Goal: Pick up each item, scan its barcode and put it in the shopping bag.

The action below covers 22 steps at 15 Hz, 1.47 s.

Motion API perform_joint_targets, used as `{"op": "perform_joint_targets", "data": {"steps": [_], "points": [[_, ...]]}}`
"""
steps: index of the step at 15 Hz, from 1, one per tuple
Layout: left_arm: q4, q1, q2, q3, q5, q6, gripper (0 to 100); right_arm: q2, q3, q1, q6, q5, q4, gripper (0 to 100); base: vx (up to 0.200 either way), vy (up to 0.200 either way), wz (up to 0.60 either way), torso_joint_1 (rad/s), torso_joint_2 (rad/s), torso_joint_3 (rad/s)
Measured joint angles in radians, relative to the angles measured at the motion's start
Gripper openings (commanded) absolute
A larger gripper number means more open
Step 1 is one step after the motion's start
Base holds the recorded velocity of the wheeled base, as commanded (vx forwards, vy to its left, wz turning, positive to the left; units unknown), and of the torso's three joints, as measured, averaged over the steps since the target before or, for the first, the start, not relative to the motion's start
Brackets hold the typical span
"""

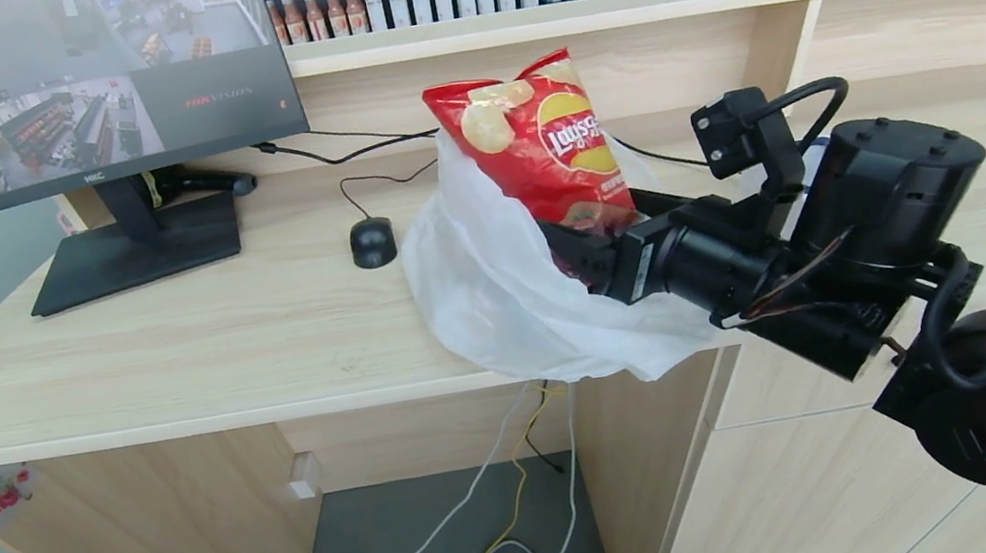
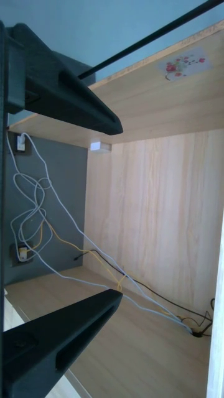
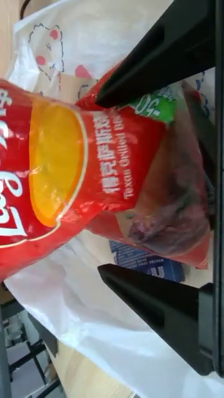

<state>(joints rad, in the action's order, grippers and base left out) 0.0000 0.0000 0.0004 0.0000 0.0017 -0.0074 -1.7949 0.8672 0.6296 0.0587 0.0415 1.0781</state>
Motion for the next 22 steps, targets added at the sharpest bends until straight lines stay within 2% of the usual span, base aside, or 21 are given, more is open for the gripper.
{"op": "perform_joint_targets", "data": {"steps": [8, 11, 15, 19, 22], "points": [[0.000, 0.000, 0.000, 0.000, 0.000, 0.002, 100, 0.148, -0.096, 0.003, 0.000, 0.000, 0.005, 100, 0.000, 0.000, 0.00, 0.000, 0.00, 0.000], [0.000, 0.000, 0.000, 0.000, 0.000, 0.002, 100, 0.278, -0.182, 0.003, 0.001, -0.001, 0.006, 100, 0.000, 0.000, 0.00, 0.000, 0.00, 0.000], [0.002, 0.000, 0.000, 0.000, 0.000, 0.007, 100, 0.580, -0.385, 0.002, 0.001, 0.001, -0.036, 100, 0.000, 0.000, 0.00, 0.000, 0.00, 0.000], [0.000, -0.001, 0.000, 0.000, 0.000, 0.004, 100, 0.944, -0.677, -0.008, -0.016, 0.006, -0.124, 100, 0.000, 0.000, 0.00, 0.000, 0.00, 0.000], [0.000, 0.000, 0.000, 0.000, 0.000, 0.004, 100, 1.114, -0.837, -0.012, -0.121, 0.037, -0.230, 100, 0.000, 0.000, 0.00, 0.000, 0.00, 0.000]]}}
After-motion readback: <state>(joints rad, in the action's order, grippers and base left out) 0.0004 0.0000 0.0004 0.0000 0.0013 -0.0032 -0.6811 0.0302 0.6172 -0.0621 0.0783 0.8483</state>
